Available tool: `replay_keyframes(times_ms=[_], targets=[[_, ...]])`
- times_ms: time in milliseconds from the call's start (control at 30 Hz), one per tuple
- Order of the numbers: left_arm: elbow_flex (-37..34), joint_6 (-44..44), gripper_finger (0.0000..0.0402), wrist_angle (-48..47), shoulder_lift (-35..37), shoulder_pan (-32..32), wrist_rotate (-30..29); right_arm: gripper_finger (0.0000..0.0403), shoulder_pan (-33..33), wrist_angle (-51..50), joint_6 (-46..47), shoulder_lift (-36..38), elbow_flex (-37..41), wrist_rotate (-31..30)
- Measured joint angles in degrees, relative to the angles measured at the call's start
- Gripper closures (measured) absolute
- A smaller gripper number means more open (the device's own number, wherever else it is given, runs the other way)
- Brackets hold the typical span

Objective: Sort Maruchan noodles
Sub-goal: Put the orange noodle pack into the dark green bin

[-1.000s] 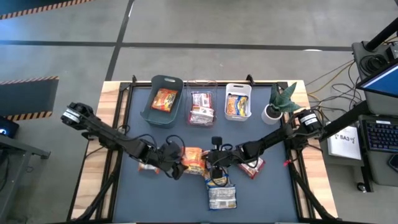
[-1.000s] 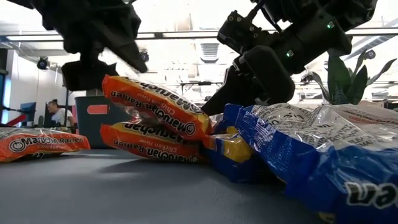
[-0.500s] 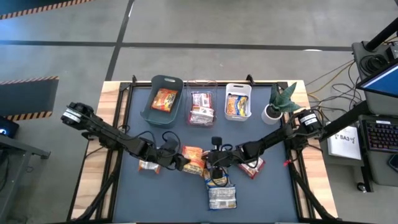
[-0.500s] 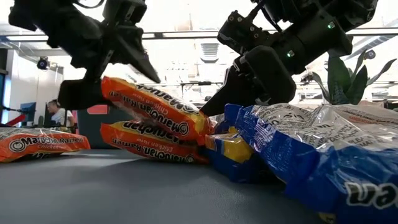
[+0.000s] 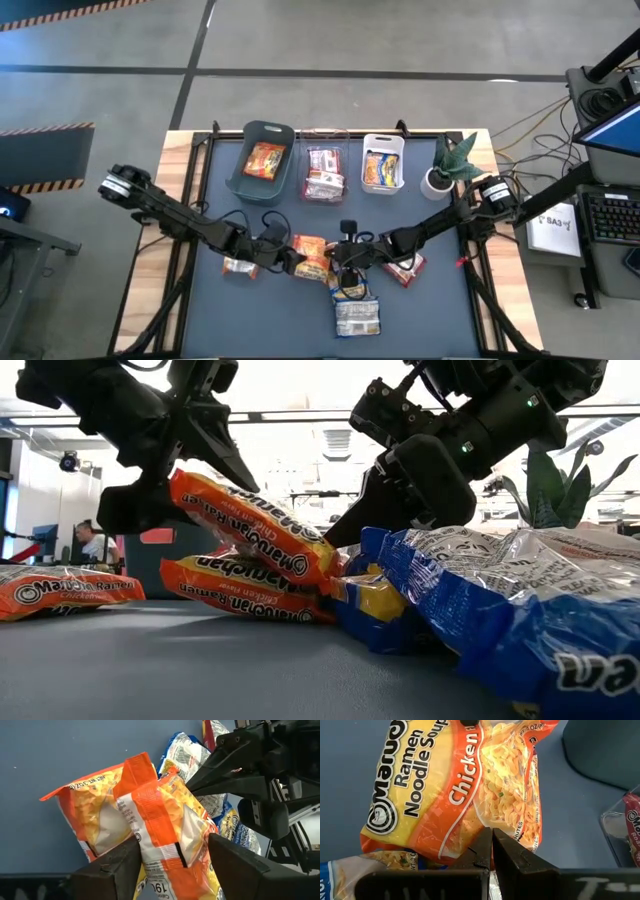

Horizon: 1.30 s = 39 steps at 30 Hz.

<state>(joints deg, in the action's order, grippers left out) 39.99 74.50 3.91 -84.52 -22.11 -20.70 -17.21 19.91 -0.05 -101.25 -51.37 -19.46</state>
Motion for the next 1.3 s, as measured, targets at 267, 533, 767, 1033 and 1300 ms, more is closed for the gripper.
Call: replay_keyframes(times_ms=[267, 533, 767, 1033, 1300], targets=[[0.65, -0.31, 0.0233, 0.63, -2.85, -0.02, 0.17, 0.0394, 0.0, 0.42, 0.0, -0.02, 0.0, 0.02], [0.72, -2.24, 0.0286, 0.49, -2.19, 0.0, 0.96, 0.0394, -0.02, -0.13, 1.55, 0.99, 0.0, 0.39], [0.72, -4.55, 0.0295, 0.26, -1.46, 0.0, 1.82, 0.0374, 0.0, -0.91, 2.63, 2.85, 0.04, 0.18], [3.88, -16.79, 0.0298, -2.19, 0.22, -0.13, 1.95, 0.0279, 0.0, -5.66, 4.92, 7.34, -0.17, 0.15], [13.25, -25.81, 0.0298, -17.0, 2.18, -0.17, 1.61, 0.0207, 0.0, -13.6, 4.61, 14.97, 0.05, -0.02]])
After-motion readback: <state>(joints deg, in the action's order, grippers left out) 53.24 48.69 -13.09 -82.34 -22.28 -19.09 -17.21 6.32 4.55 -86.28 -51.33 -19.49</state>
